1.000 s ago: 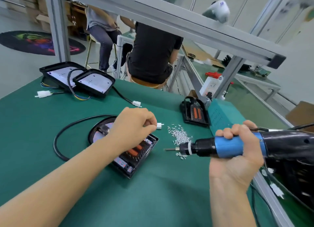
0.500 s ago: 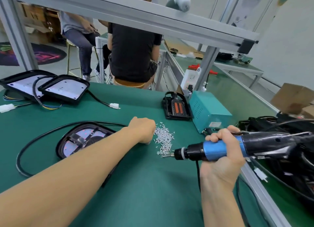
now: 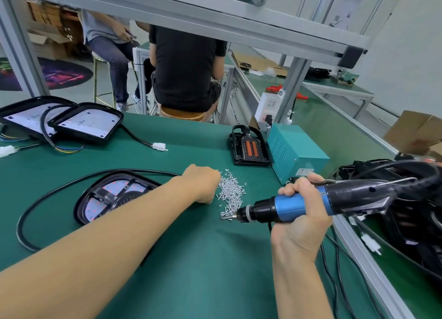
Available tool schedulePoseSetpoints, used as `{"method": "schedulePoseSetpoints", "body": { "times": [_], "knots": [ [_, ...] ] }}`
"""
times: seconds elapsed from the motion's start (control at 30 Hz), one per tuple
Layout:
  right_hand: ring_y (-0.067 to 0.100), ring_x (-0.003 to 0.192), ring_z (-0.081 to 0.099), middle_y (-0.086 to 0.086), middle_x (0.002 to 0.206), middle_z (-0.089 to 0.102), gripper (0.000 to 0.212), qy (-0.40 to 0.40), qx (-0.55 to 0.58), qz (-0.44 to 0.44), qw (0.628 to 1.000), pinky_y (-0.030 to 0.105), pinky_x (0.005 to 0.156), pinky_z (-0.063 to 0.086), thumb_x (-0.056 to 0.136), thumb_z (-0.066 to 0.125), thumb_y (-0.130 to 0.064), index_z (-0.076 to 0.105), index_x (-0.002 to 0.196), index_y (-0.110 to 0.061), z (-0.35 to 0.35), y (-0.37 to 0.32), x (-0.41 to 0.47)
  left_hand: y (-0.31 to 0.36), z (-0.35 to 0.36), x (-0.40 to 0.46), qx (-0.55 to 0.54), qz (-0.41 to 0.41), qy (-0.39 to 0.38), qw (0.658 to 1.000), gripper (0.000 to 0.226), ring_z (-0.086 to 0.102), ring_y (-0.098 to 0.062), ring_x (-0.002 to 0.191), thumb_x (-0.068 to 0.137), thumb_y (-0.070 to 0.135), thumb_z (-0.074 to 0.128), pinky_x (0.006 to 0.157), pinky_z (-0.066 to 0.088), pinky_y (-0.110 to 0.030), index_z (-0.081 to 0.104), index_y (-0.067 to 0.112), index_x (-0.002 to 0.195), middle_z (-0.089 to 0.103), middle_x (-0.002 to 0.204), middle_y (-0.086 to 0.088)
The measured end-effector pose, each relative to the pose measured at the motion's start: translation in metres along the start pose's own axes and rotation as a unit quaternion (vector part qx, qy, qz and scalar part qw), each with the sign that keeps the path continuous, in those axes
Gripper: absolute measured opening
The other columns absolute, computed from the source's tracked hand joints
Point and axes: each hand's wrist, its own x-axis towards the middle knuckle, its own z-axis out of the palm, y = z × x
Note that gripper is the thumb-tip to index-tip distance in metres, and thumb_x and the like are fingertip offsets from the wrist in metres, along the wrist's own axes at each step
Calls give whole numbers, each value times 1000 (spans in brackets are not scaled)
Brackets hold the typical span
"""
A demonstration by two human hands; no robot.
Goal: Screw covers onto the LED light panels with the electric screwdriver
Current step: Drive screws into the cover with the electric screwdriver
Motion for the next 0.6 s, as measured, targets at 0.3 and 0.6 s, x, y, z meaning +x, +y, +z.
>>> {"method": "schedulePoseSetpoints", "body": {
  "times": [0.3,0.6],
  "knots": [
    [11,50,50,0,70,48,21,6,5,0,1000,19,57,47,70,61,-1,56,83,-17,1,-4,0,-3,-1,-2,3,43,13,999,19,42,-25,75,86,4,43,79,30,-35,46,17,72,51,79,-1],
    [9,50,49,-6,63,49,21,4,56,15,998,20,59,48,69,59,-3,56,81,-20,7,-26,0,-25,-13,-66,-394,62,134,907,17,52,-1,57,79,14,70,58,41,-14,66,23,66,65,67,5]
  ]
}}
